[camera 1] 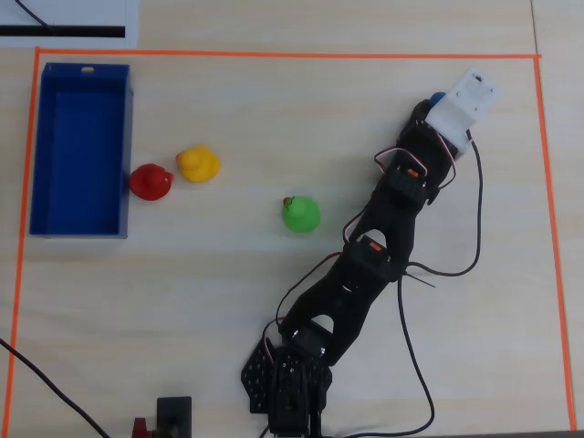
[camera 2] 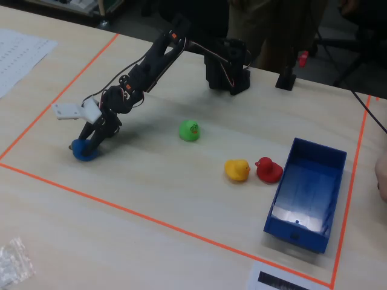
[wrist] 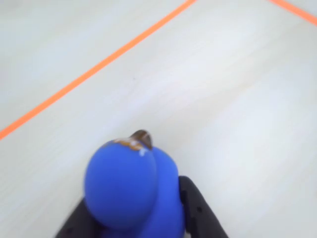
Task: Grasp blue duck and put it into box.
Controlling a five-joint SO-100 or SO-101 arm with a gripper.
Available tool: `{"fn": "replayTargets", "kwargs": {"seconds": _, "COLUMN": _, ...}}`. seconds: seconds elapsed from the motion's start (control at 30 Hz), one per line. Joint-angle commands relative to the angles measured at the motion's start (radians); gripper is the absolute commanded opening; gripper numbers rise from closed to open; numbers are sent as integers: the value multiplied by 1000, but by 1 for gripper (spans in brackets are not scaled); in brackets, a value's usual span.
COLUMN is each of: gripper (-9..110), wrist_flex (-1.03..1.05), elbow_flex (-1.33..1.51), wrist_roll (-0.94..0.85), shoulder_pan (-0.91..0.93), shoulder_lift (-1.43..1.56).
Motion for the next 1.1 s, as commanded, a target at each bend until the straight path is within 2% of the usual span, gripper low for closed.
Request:
{"fn": "replayTargets", "kwargs": {"seconds": 0.0, "gripper": 0, "wrist_flex": 25, "elbow_flex": -2, "wrist_roll": 21, "shoulder_pan": 3, "shoulder_lift": 54}}
{"fn": "replayTargets", "kwargs": {"seconds": 0.17, "gripper": 0, "wrist_flex": 291, "elbow_flex": -52, "wrist_roll": 199, "shoulder_pan": -31, "shoulder_lift": 244}}
{"fn": "replayTargets", "kwargs": {"seconds": 0.3, "gripper": 0, "wrist_flex": 653, "elbow_flex": -120, "wrist_roll": 367, "shoulder_pan": -160, "shoulder_lift": 443}}
{"fn": "replayTargets", "kwargs": {"seconds": 0.47, "gripper": 0, "wrist_flex": 1112, "elbow_flex": -230, "wrist_roll": 574, "shoulder_pan": -479, "shoulder_lift": 611}}
{"fn": "replayTargets", "kwargs": {"seconds": 0.63, "gripper": 0, "wrist_flex": 1355, "elbow_flex": -307, "wrist_roll": 709, "shoulder_pan": -923, "shoulder_lift": 689}}
{"fn": "replayTargets", "kwargs": {"seconds": 0.73, "gripper": 0, "wrist_flex": 1402, "elbow_flex": -368, "wrist_roll": 778, "shoulder_pan": -1172, "shoulder_lift": 640}}
{"fn": "replayTargets", "kwargs": {"seconds": 0.8, "gripper": 0, "wrist_flex": 1401, "elbow_flex": -443, "wrist_roll": 805, "shoulder_pan": -1275, "shoulder_lift": 560}}
{"fn": "replayTargets", "kwargs": {"seconds": 1.07, "gripper": 1, "wrist_flex": 1213, "elbow_flex": -627, "wrist_roll": 871, "shoulder_pan": -1387, "shoulder_lift": 296}}
